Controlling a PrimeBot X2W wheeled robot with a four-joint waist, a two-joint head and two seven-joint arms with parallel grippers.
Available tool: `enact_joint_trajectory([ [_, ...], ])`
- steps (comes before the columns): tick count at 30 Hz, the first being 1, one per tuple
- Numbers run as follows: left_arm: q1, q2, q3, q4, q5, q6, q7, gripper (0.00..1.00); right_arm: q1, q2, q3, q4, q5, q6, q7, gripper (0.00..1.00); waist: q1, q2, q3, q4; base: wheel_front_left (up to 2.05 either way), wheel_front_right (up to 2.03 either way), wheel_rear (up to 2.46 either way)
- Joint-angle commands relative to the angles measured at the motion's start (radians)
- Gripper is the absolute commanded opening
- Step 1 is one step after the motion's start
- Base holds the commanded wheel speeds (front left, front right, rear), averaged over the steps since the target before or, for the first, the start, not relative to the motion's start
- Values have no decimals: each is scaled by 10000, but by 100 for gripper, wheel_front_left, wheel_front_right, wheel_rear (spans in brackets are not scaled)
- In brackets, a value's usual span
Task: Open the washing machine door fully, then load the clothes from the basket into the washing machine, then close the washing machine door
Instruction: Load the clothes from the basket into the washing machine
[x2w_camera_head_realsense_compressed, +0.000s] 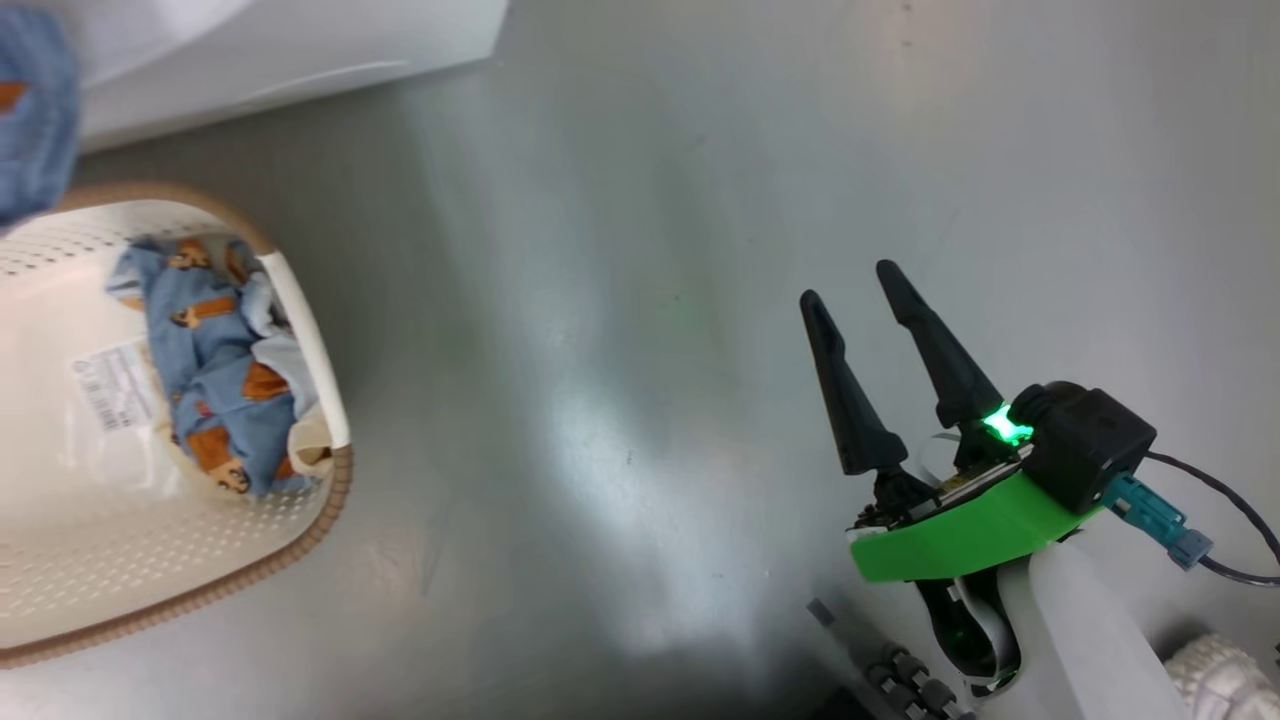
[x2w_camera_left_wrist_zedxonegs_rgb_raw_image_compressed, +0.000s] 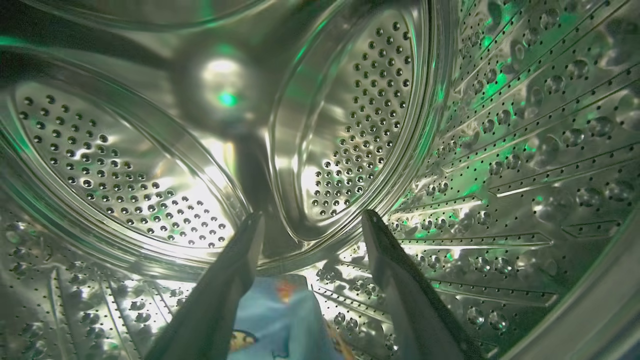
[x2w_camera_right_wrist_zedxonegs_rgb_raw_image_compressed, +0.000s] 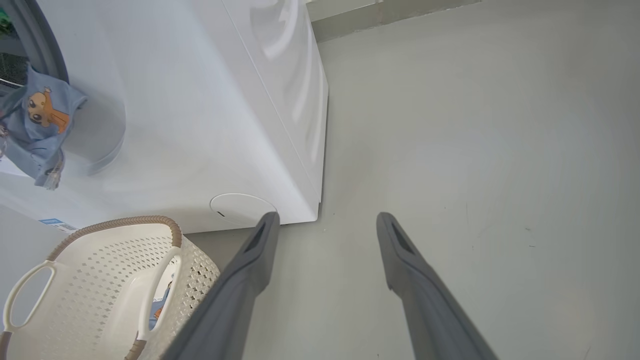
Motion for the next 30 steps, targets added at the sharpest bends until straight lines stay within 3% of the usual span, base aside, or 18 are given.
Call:
enact_joint_trajectory([
  [1, 344, 400, 236, -361, -18, 22, -35, 100, 223, 7, 101, -110, 40, 88, -48, 100, 0, 0, -242, 242, 0, 0, 0],
  [13, 1723, 50, 478, -1200, -349, -13, -35, 100, 217, 7, -86, -11, -56, 88, -48, 100, 0, 0, -689, 715, 0, 0, 0],
  [30, 5656, -485, 1628, -4738, -125, 197, -36, 100, 238, 7, -293, 5, -439, 88, -48, 100, 0, 0, -988, 1239, 0, 0, 0],
])
